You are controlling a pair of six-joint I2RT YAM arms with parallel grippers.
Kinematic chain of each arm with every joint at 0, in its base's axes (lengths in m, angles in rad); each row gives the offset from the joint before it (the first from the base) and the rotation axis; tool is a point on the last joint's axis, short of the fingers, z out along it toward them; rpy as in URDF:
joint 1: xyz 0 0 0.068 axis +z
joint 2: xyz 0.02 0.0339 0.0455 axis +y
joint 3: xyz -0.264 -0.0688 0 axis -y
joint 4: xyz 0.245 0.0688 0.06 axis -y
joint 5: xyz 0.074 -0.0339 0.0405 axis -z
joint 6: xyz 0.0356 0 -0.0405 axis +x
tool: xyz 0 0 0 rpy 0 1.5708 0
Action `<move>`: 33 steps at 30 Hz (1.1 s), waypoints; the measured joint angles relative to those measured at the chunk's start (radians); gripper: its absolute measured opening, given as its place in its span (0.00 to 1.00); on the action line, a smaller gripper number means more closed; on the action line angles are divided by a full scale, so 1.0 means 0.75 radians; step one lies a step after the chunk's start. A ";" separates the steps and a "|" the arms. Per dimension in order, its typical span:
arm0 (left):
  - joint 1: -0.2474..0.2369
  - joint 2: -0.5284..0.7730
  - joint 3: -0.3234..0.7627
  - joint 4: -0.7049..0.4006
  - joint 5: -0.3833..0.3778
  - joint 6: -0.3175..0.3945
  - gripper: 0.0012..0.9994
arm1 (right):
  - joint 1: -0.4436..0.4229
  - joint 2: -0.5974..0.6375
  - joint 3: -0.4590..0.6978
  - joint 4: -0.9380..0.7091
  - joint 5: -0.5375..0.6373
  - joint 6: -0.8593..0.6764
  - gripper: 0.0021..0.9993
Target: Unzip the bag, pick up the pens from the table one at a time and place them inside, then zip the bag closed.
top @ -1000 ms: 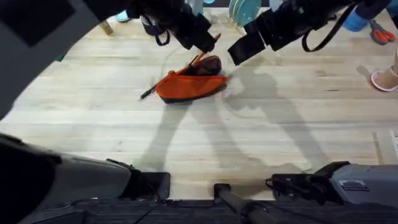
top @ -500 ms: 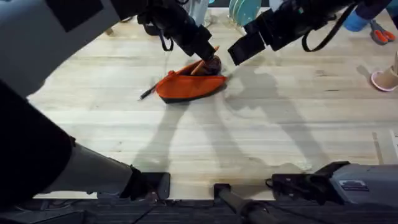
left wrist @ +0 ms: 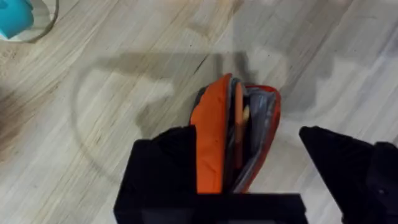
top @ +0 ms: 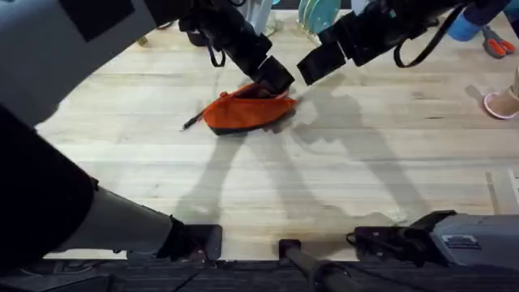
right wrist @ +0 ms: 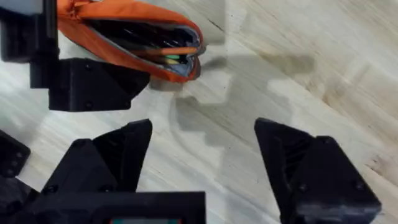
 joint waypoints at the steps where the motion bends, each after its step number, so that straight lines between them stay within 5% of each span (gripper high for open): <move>1: 0.000 0.000 0.000 0.000 0.000 0.000 0.99 | 0.000 0.000 0.000 0.000 0.000 0.000 1.00; 14: 0.003 -0.002 0.000 -0.001 -0.006 0.000 1.00 | 0.000 0.000 0.000 0.000 0.000 0.000 1.00; 22: 0.089 -0.183 0.000 -0.070 -0.041 0.000 1.00 | 0.000 0.000 0.000 0.000 0.000 0.000 1.00; 33: 0.149 -0.357 0.000 -0.390 -0.322 0.004 0.99 | 0.000 0.000 0.000 0.007 0.000 0.000 1.00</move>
